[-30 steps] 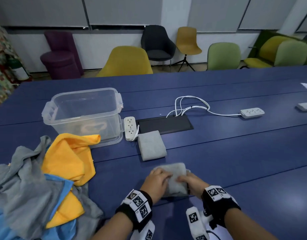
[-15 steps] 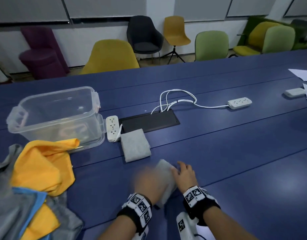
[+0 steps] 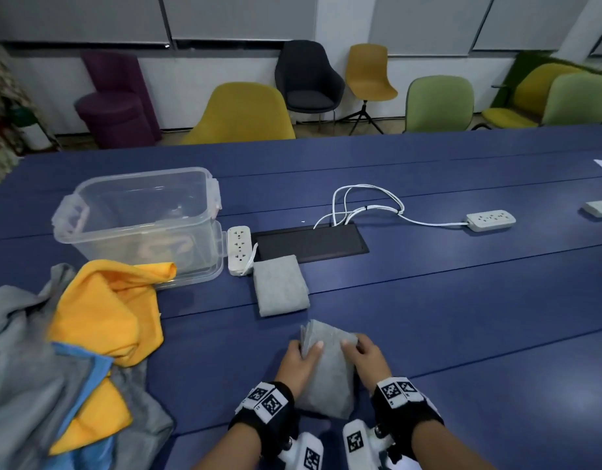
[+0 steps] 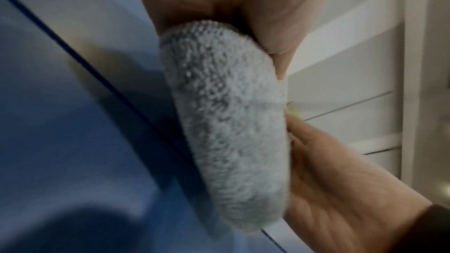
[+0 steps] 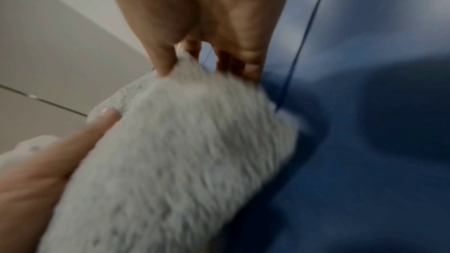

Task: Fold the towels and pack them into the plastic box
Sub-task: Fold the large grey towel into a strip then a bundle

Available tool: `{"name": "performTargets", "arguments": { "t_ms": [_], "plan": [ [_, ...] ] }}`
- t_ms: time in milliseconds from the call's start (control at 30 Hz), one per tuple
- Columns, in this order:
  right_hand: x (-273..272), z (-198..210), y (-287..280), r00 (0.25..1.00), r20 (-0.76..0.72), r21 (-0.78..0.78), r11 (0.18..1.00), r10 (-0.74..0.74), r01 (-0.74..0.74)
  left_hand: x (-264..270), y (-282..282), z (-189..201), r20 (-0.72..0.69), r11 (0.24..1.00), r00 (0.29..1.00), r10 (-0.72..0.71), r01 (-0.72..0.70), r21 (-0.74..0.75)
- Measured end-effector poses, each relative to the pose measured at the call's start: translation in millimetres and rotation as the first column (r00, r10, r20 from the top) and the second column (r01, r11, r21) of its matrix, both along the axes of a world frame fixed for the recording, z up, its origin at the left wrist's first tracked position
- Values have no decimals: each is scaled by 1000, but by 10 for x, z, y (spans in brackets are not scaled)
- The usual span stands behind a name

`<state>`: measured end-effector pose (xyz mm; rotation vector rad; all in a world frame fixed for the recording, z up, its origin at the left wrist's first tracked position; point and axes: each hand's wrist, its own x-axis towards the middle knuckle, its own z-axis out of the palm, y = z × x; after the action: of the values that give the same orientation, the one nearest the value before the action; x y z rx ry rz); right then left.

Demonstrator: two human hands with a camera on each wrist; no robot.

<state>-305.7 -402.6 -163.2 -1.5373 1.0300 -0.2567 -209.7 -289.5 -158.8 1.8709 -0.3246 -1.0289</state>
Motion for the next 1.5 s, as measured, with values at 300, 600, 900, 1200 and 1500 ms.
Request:
{"name": "performTargets", "arguments": {
  "t_ms": [300,600,900,1200,1500],
  "plan": [
    [830,482,41,985,160,94,994,-62,47,677,-49,352,-49,875,927,372,-367,-315],
    [1757,560,-215,993,-4,-330,937,118,-112,1407,-325,297,518,988,847,120,-49,-148],
    [1841,66,-115,939,-325,-772,543,110,-331,1481,-390,-124,549,992,827,122,-122,-37],
    [1868,-66,-195,667,-656,-530,414,353,-741,1408,-424,-189,725,899,588,-359,8,439],
    [1888,628,78,782,-564,-737,265,267,-622,1682,361,576,779,833,496,-384,-178,524]
  ]
}}
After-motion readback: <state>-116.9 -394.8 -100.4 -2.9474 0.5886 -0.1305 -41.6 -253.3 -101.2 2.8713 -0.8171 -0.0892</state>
